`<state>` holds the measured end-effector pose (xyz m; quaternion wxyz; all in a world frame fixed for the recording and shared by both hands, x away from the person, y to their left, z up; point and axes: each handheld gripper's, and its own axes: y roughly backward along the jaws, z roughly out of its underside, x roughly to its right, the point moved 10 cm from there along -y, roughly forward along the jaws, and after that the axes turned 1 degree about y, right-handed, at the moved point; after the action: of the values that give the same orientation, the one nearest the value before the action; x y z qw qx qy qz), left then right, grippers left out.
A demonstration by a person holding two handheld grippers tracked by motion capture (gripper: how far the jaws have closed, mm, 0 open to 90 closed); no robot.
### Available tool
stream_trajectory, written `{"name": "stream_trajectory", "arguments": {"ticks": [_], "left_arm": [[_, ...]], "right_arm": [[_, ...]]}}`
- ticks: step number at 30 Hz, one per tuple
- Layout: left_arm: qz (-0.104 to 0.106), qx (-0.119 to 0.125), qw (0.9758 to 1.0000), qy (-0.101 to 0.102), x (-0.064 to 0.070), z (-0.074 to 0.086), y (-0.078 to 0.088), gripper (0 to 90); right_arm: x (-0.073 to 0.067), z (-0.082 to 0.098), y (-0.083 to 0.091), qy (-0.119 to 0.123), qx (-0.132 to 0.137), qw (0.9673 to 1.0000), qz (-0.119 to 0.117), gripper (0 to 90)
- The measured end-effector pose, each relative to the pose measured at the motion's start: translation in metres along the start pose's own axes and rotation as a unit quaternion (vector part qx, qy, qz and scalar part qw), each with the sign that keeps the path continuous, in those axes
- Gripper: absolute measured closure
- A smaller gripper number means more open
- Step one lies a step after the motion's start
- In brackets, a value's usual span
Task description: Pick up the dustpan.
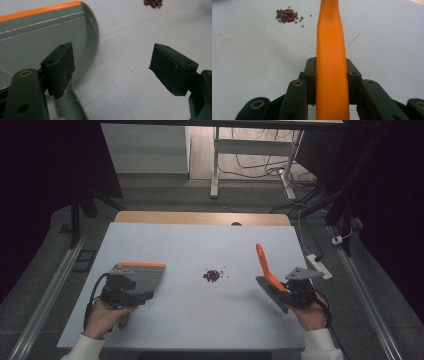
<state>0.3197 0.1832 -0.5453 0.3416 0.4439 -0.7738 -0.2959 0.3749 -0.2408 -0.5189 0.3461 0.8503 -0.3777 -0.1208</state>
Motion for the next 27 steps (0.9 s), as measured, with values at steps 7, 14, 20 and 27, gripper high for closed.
{"name": "stream_trajectory", "arguments": {"ticks": [7, 14, 20, 27], "left_arm": [[-0.006, -0.01, 0.9999, 0.012, -0.006, 0.006, 0.003, 18.8], [-0.027, -0.024, 0.9985, 0.041, -0.025, 0.018, 0.01, 18.6], [-0.023, -0.04, 0.9973, 0.057, -0.026, 0.03, 0.01, 17.5], [-0.033, -0.06, 0.9955, 0.065, -0.029, 0.041, 0.004, 16.8]], "right_arm": [[0.001, 0.003, -0.001, -0.005, -0.005, 1.0, 0.002, 70.1], [-0.001, 0.003, -0.003, 0.0, -0.008, 1.0, -0.001, 70.1], [0.001, 0.006, -0.005, 0.001, -0.014, 0.9999, 0.003, 70.1], [0.0, 0.006, -0.006, 0.002, -0.015, 0.9999, 0.001, 70.1]]}}
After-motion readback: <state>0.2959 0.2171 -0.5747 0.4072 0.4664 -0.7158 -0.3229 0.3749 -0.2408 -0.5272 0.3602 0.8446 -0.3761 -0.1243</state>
